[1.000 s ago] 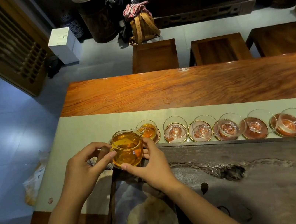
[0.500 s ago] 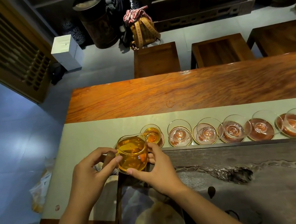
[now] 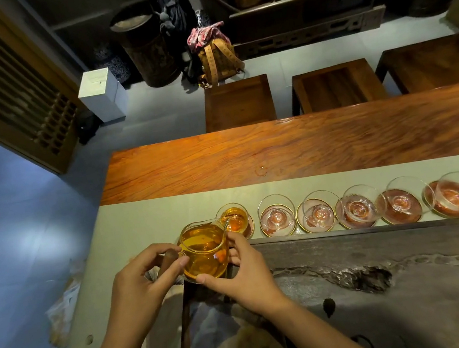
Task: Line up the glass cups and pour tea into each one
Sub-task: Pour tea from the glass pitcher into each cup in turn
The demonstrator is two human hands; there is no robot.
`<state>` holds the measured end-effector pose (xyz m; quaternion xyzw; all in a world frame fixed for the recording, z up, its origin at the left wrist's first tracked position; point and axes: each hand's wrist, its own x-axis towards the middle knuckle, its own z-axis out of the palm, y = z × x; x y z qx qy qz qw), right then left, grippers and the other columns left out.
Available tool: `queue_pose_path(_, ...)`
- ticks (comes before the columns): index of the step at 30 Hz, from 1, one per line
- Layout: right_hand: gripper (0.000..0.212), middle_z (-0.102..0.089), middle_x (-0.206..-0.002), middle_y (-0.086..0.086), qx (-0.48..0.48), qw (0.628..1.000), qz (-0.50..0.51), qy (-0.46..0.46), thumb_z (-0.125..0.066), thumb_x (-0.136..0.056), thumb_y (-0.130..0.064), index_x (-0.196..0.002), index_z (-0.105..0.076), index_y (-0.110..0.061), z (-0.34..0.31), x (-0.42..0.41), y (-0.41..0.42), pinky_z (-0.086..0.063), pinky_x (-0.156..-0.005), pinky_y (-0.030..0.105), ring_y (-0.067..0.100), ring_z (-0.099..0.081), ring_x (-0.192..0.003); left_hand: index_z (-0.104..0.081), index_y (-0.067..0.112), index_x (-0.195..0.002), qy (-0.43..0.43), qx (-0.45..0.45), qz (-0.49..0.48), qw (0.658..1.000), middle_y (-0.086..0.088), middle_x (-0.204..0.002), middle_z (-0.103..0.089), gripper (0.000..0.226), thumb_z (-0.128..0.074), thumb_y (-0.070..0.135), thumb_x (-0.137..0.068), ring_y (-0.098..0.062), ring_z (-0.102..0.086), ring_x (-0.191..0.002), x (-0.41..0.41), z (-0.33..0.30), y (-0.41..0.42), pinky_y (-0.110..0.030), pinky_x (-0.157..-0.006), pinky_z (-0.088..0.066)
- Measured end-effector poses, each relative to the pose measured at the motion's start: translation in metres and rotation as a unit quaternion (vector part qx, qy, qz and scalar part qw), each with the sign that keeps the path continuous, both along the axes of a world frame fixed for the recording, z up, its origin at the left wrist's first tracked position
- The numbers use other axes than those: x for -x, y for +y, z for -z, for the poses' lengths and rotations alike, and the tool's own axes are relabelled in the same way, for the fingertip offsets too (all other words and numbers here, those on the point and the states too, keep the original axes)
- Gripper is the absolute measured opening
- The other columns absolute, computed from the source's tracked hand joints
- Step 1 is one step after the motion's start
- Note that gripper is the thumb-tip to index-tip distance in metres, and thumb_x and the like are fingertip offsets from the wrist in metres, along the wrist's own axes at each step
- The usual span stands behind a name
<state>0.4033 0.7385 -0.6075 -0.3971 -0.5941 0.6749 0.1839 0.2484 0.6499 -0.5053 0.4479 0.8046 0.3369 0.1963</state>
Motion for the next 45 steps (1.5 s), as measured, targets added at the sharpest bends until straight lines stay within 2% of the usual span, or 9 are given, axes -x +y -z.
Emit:
queue_pose_path(4,0.109,-0.056,-0.135,-0.021,0.0,1.0,-0.001,0.0,-0.085,-0.054,-0.069,-0.145,-0.031,-0.041,-0.001,0.0,0.0,-0.047,-0.084,0.001,-0.011,-0.054,-0.116,-0.068,0.037,-0.094,0.003,0.001,0.003,1.0,0.013,-0.093,-0.07,0.021,-0.067,0.043,-0.073,-0.007,-0.065,-0.086,0.0,0.0,-0.002,-0.039,-0.066,-0.06)
queue_pose_path(11,0.108,-0.055,-0.137,-0.02,-0.013,1.0,-0.014,0.008,-0.089,-0.058,-0.059,-0.147,-0.034,-0.036,-0.006,-0.003,0.001,-0.046,-0.087,0.002,-0.009,-0.054,-0.119,-0.068,0.034,-0.094,-0.017,-0.004,0.002,1.0,0.015,-0.089,-0.071,0.02,-0.067,0.039,-0.074,-0.002,-0.065,-0.09,-0.003,0.001,-0.009,-0.039,-0.066,-0.061)
queue_pose_path(15,0.106,-0.049,-0.124,-0.035,-0.04,0.999,-0.018,0.021,-0.09,-0.057,-0.055,-0.146,-0.034,-0.038,-0.016,-0.008,0.009,-0.041,-0.087,-0.002,-0.027,-0.046,-0.113,-0.068,0.035,-0.092,-0.032,-0.024,0.003,0.999,0.019,-0.095,-0.069,0.017,-0.066,0.039,-0.075,-0.003,-0.065,-0.089,-0.007,0.0,-0.012,-0.043,-0.067,-0.061)
queue_pose_path(23,0.09,-0.047,-0.123,-0.043,-0.068,0.998,-0.009,0.005,-0.089,-0.053,-0.063,-0.116,-0.028,-0.082,-0.031,-0.029,0.017,-0.043,-0.088,0.0,-0.027,-0.046,-0.115,-0.065,0.045,-0.094,-0.039,-0.047,0.016,0.998,0.023,-0.096,-0.068,0.021,-0.066,0.04,-0.074,-0.001,-0.064,-0.093,-0.022,-0.004,-0.009,-0.031,-0.067,-0.061)
queue_pose_path(26,0.097,-0.051,-0.13,-0.034,-0.072,0.997,-0.002,0.009,-0.088,-0.051,-0.066,-0.131,-0.033,-0.067,-0.031,-0.04,0.018,-0.046,-0.092,0.005,-0.014,-0.052,-0.12,-0.065,0.046,-0.095,-0.035,-0.052,0.029,0.998,0.028,-0.095,-0.066,0.023,-0.066,0.04,-0.073,0.004,-0.062,-0.094,-0.032,-0.006,-0.004,-0.02,-0.064,-0.059)
queue_pose_path(29,0.098,-0.054,-0.13,-0.032,-0.08,0.997,0.01,0.012,-0.091,-0.053,-0.06,-0.134,-0.037,-0.057,-0.031,-0.05,0.019,-0.047,-0.096,0.008,-0.015,-0.052,-0.119,-0.065,0.046,-0.094,-0.024,-0.064,0.045,0.997,0.031,-0.092,-0.066,0.022,-0.066,0.039,-0.073,0.009,-0.059,-0.095,-0.041,-0.008,0.001,-0.005,-0.063,-0.05)
queue_pose_path(33,0.09,-0.056,-0.127,-0.032,-0.083,0.996,0.026,0.0,-0.092,-0.054,-0.055,-0.124,-0.036,-0.067,-0.029,-0.062,0.021,-0.046,-0.095,0.007,-0.016,-0.053,-0.117,-0.068,0.042,-0.089,-0.045,-0.053,0.049,0.996,0.023,-0.091,-0.069,0.016,-0.067,0.044,-0.073,0.001,-0.063,-0.094,-0.048,-0.001,0.008,-0.015,-0.063,-0.056)
queue_pose_path(38,0.088,-0.047,-0.113,-0.058,-0.071,0.997,0.021,-0.003,-0.092,-0.054,-0.056,-0.109,-0.03,-0.085,-0.028,-0.072,0.026,-0.043,-0.084,-0.001,-0.026,-0.049,-0.112,-0.067,0.045,-0.091,-0.049,-0.052,0.057,0.996,0.025,-0.093,-0.069,0.02,-0.066,0.046,-0.071,0.005,-0.063,-0.093,-0.056,0.0,0.014,-0.007,-0.065,-0.051)
queue_pose_path(45,0.086,-0.051,-0.114,-0.052,-0.04,0.999,0.019,0.0,-0.093,-0.058,-0.048,-0.11,-0.034,-0.083,-0.02,-0.075,0.026,-0.046,-0.085,0.003,-0.021,-0.052,-0.113,-0.068,0.04,-0.088,-0.052,-0.039,0.056,0.996,0.024,-0.091,-0.07,0.02,-0.067,0.045,-0.068,0.001,-0.064,-0.094,-0.058,0.005,0.018,-0.008,-0.062,-0.053)
